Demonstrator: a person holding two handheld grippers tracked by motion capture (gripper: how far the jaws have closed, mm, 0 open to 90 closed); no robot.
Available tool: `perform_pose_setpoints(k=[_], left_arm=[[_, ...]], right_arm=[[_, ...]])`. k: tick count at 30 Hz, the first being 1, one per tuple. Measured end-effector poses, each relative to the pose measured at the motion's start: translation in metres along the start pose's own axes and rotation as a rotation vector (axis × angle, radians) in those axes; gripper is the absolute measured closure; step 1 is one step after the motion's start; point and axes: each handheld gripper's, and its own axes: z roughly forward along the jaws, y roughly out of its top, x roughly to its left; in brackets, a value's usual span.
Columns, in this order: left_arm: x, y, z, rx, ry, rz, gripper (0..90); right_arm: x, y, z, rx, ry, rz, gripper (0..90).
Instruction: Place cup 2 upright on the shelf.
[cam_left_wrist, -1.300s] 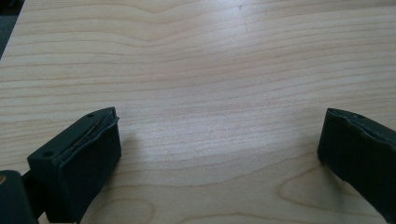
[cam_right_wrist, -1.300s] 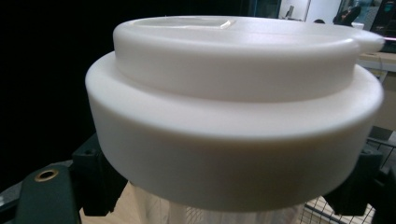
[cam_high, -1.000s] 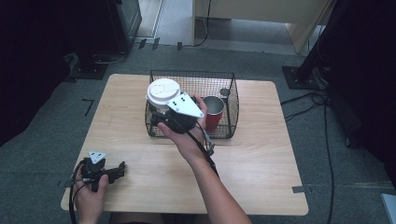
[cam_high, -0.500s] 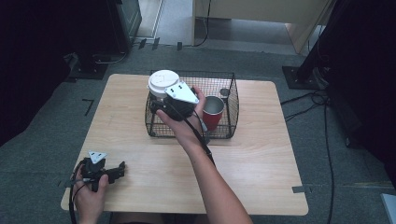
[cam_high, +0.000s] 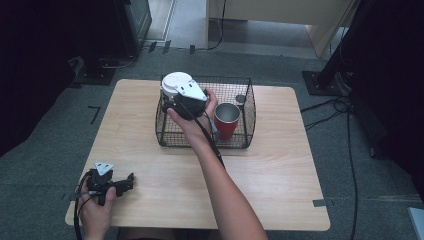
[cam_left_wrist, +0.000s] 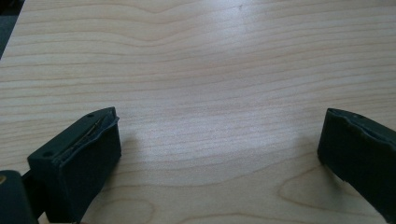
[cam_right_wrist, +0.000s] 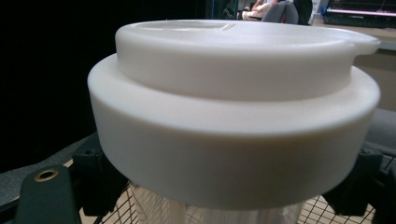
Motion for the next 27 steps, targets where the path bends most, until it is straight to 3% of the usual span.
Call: perform_pose_setpoints(k=[13, 19, 27], left_arm=[[0.0, 0.0, 0.0, 0.002, 0.0, 0.0, 0.0], [0.0, 0.0, 0.0, 0.002, 0.0, 0.0, 0.0], [0.0, 0.0, 0.0, 0.001, 0.0, 0.0, 0.0]], right_arm=[[-0.007, -0.02, 0.03, 0.082, -0.036, 0.011, 16.4], [-0.013, -0.028, 0.042, 0.116, -0.033, 0.075, 16.4], [-0.019, -0.038, 0.057, 0.161, -0.053, 0.075, 16.4]])
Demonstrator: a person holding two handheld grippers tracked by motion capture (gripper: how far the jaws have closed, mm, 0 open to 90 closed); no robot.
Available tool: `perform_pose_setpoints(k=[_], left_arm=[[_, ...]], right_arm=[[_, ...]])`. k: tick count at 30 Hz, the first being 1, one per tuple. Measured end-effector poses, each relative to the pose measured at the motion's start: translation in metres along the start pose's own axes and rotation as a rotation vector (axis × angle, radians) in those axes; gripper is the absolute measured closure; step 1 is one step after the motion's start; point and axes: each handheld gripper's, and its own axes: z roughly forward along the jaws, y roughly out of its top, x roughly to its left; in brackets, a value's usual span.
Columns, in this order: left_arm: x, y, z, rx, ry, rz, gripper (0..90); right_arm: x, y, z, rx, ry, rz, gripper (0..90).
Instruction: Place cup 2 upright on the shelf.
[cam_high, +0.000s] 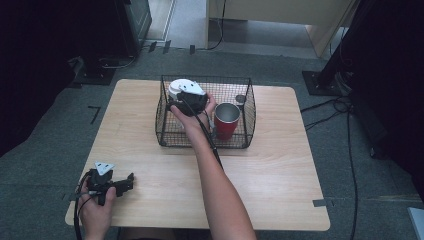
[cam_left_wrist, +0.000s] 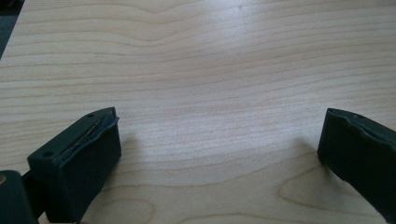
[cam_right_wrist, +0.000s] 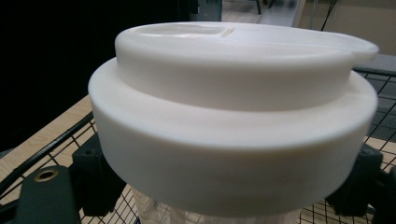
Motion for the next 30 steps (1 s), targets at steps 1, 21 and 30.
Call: perform_pose_setpoints(k=[1, 21, 30], left_arm=[[0.0, 0.0, 0.0, 0.0, 0.0, 0.0, 0.0], [0.0, 0.001, 0.0, 0.003, -0.003, 0.006, 0.0], [0.0, 0.001, 0.0, 0.004, -0.002, 0.006, 0.0]], right_arm=[[0.0, -0.001, 0.001, 0.005, 0.002, 0.002, 16.4], [-0.007, -0.004, 0.021, 0.071, 0.052, 0.061, 16.3], [-0.009, -0.003, 0.025, 0.084, 0.061, 0.07, 16.2]])
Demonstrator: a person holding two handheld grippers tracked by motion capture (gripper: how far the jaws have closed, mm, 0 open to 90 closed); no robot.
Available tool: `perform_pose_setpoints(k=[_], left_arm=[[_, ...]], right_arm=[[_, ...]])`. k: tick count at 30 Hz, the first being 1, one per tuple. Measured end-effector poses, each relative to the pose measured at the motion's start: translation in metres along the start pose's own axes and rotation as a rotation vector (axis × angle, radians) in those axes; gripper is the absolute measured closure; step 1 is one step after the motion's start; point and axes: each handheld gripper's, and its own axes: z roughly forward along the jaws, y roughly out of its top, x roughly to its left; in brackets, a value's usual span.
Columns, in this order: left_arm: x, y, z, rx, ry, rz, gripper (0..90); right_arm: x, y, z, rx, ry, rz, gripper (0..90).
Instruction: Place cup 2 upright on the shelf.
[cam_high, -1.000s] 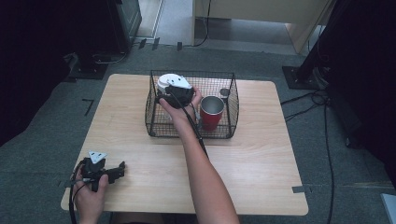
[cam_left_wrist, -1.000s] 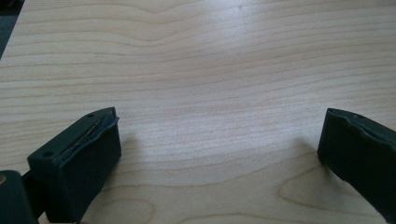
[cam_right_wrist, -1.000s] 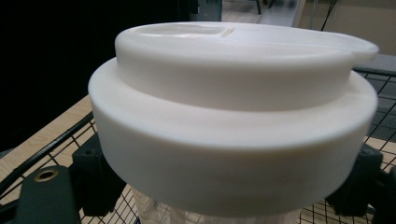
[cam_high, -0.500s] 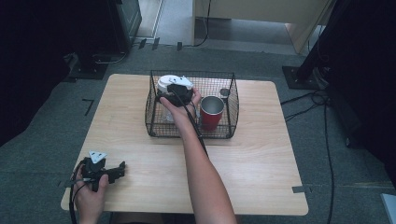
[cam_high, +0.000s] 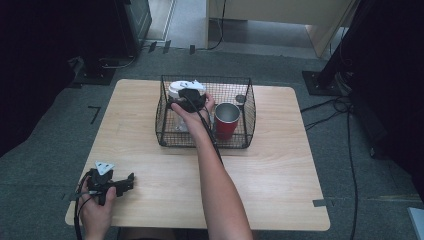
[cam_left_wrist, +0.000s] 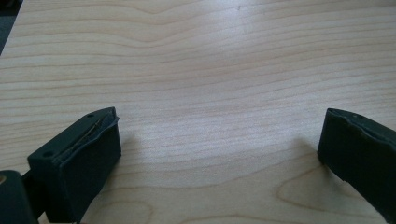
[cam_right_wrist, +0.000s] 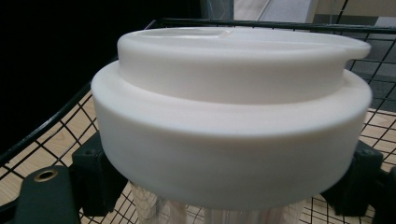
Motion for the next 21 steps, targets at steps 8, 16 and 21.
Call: perform_pose_setpoints(k=[8, 16, 21], left_arm=[[0.0, 0.0, 0.0, 0.0, 0.0, 0.0, 0.0], [0.0, 0.0, 0.0, 0.0, 0.0, 0.0, 0.0], [0.0, 0.0, 0.0001, 0.0, 0.0, 0.0, 0.0]], right_arm=[[0.0041, 0.0021, 0.0066, -0.006, 0.008, -0.045, 16.2], [0.0019, 0.0048, 0.0056, 0.031, 0.012, -0.047, 16.1], [0.0017, 0.0069, -0.0012, 0.085, 0.023, -0.063, 16.1]])
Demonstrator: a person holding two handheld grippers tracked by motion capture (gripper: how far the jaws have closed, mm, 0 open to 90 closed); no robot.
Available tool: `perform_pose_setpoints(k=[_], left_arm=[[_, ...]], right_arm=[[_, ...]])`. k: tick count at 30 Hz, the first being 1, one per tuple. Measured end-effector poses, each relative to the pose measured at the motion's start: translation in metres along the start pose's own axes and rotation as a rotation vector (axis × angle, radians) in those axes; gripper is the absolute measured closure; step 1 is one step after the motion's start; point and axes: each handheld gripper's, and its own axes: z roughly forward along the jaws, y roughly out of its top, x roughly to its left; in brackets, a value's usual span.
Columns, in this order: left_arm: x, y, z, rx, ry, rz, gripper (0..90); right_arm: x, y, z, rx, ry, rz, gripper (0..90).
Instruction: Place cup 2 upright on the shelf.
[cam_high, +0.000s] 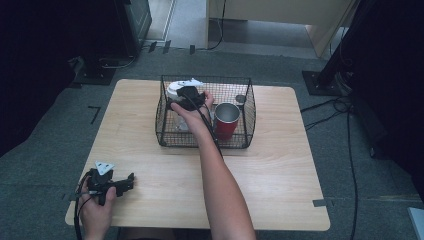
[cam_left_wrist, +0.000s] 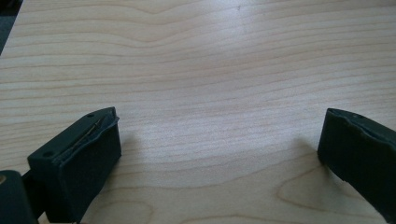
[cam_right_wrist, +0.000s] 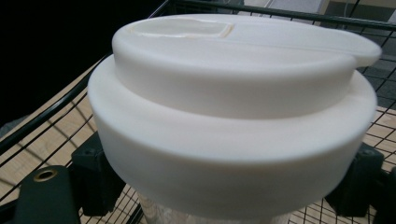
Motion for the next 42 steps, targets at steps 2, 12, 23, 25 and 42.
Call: perform_pose_setpoints(k=[2, 12, 23, 25, 42], left_arm=[[0.0, 0.0, 0.0, 0.0, 0.0, 0.0, 0.0], [0.0, 0.0, 0.0, -0.002, 0.0, -0.002, 0.0], [0.0, 0.0, 0.0, -0.002, 0.0, -0.004, 0.0], [0.0, 0.0, 0.0, -0.002, 0.0, -0.004, 0.0], [0.0, 0.0, 0.0, -0.001, 0.0, -0.003, 0.0]], right_arm=[[0.003, -0.001, -0.002, 0.013, -0.002, -0.019, 16.0], [0.007, -0.01, -0.013, 0.025, 0.002, -0.056, 15.6], [0.002, -0.017, -0.023, 0.021, 0.016, -0.078, 13.9], [0.002, -0.018, -0.024, 0.023, 0.015, -0.088, 11.8], [0.002, -0.023, -0.039, 0.048, 0.034, -0.122, 2.3]])
